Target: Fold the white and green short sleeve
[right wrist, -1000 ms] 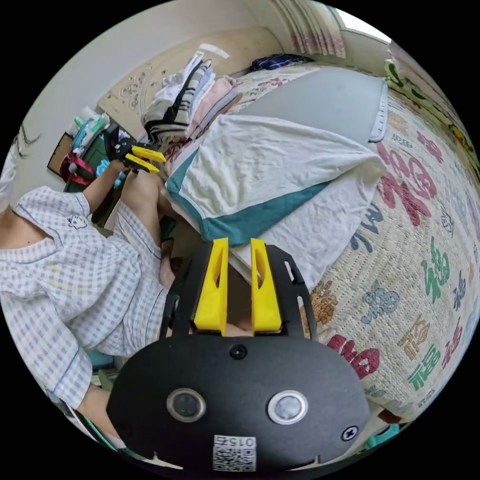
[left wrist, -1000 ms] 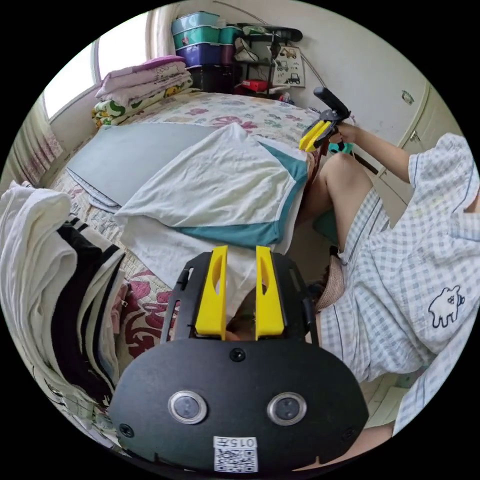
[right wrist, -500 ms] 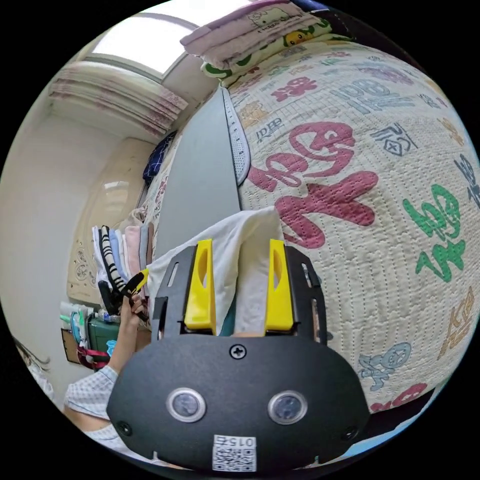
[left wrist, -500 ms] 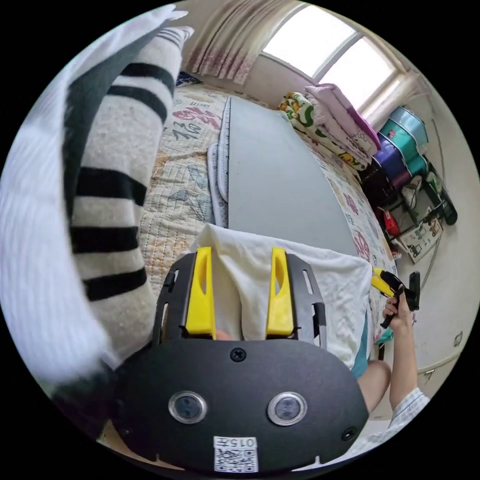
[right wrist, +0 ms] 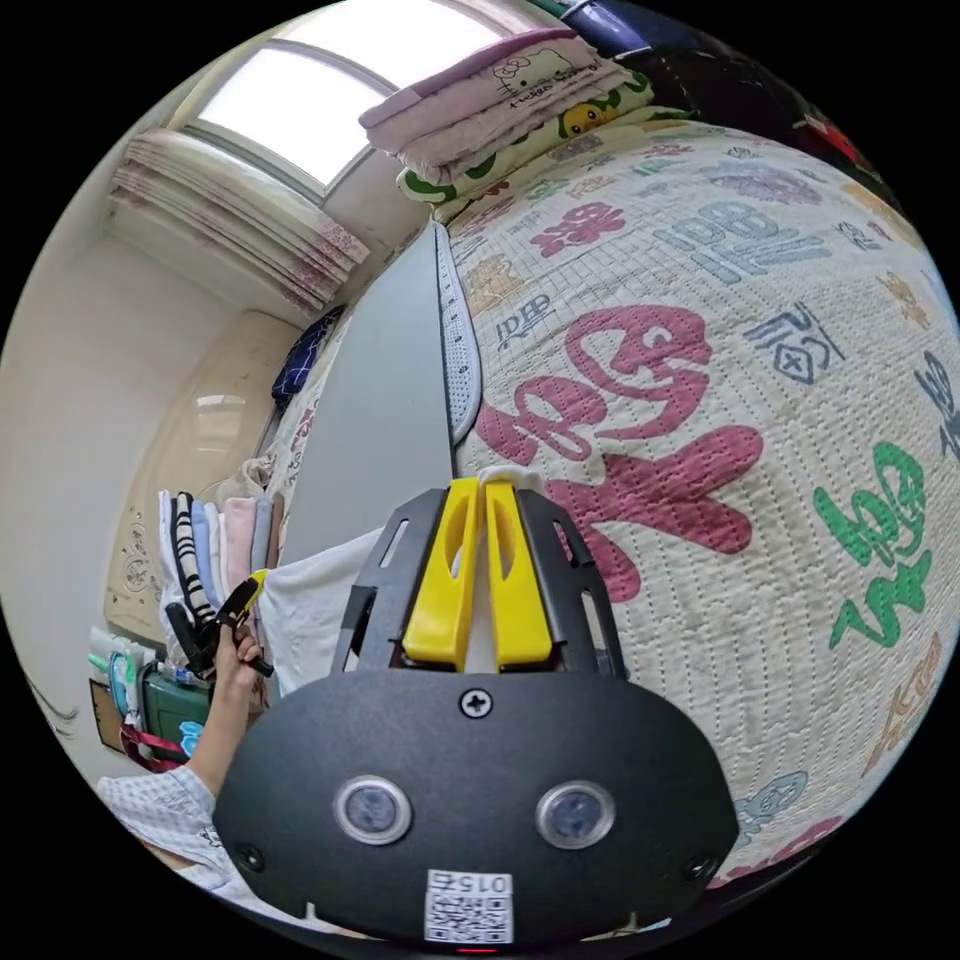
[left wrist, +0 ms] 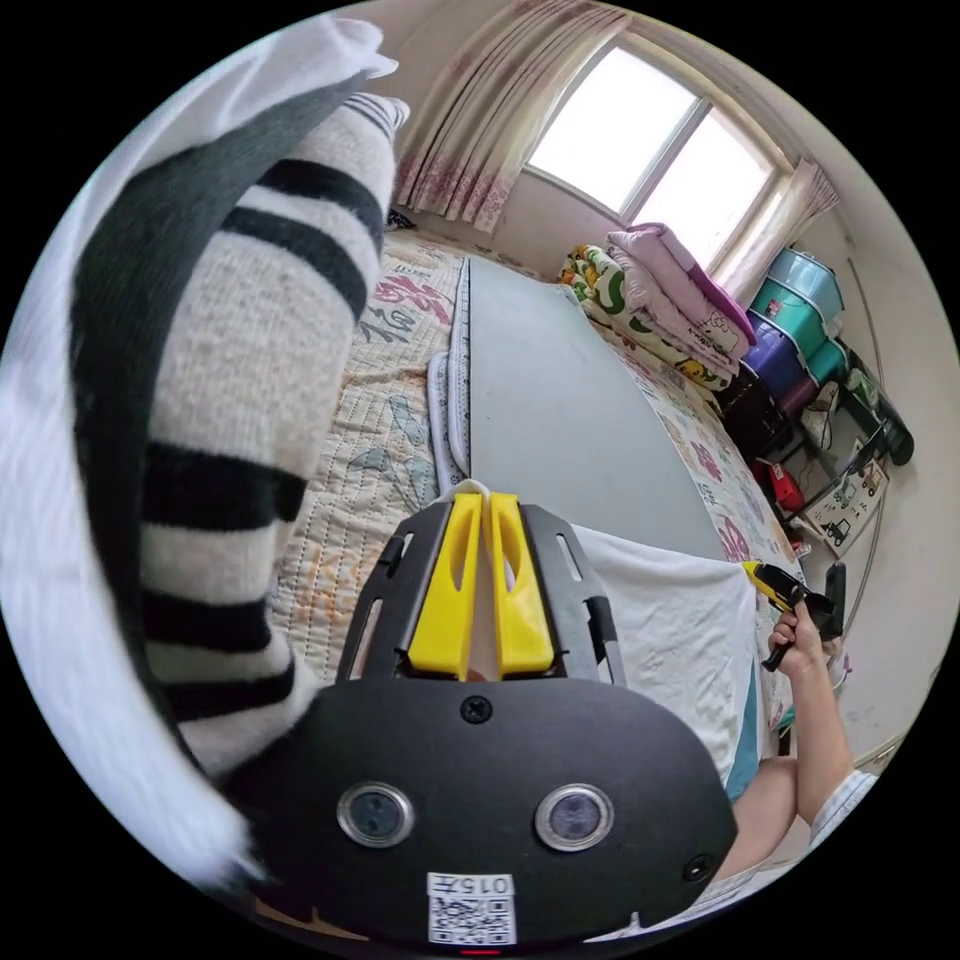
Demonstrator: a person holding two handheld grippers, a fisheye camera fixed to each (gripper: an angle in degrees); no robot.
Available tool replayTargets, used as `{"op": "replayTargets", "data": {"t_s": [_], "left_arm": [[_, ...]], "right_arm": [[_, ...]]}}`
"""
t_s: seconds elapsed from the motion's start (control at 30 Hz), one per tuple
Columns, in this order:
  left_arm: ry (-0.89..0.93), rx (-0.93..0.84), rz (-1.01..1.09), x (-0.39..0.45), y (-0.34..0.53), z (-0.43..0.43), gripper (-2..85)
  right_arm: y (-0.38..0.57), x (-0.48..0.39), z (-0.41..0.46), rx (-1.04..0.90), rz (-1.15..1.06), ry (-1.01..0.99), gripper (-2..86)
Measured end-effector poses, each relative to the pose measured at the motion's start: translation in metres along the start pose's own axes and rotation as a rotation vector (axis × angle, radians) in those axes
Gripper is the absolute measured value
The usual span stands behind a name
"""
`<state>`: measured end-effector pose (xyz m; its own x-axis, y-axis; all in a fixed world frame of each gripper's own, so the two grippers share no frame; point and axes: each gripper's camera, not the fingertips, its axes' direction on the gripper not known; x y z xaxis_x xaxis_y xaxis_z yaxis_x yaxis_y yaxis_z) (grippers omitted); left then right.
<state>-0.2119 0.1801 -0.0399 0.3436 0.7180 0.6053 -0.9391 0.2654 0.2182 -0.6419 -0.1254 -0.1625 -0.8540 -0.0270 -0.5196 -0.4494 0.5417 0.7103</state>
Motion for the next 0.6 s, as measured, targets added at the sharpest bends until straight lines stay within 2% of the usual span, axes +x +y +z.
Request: {"op": "replayTargets", "data": {"t_s": [0.2,0.37,0.43,0.47,0.53,0.6], "left_arm": [[-0.013,-0.036,0.011,0.0,0.001,0.003,1.1],[-0.014,-0.053,0.011,0.003,0.0,0.004,1.9],[-0.007,-0.059,0.013,0.006,-0.001,0.004,2.7],[-0.004,-0.062,0.015,0.006,-0.002,0.004,2.9],[0.017,-0.078,0.019,0.01,-0.003,0.005,4.7],[0.026,-0.086,0.022,0.013,-0.004,0.006,5.4]], "right_arm": [[0.031,0.021,0.04,-0.045,-0.075,0.138,3.5],[0.09,0.019,0.016,0.105,-0.174,0.287,3.8],[0.147,-0.029,0.008,0.218,-0.482,0.295,3.1],[0.162,-0.043,0.01,0.217,-0.564,0.278,2.9],[0.227,-0.095,0.034,0.07,-0.832,0.112,3.7],[0.279,-0.123,0.059,-0.116,-0.928,-0.037,5.3]]}}
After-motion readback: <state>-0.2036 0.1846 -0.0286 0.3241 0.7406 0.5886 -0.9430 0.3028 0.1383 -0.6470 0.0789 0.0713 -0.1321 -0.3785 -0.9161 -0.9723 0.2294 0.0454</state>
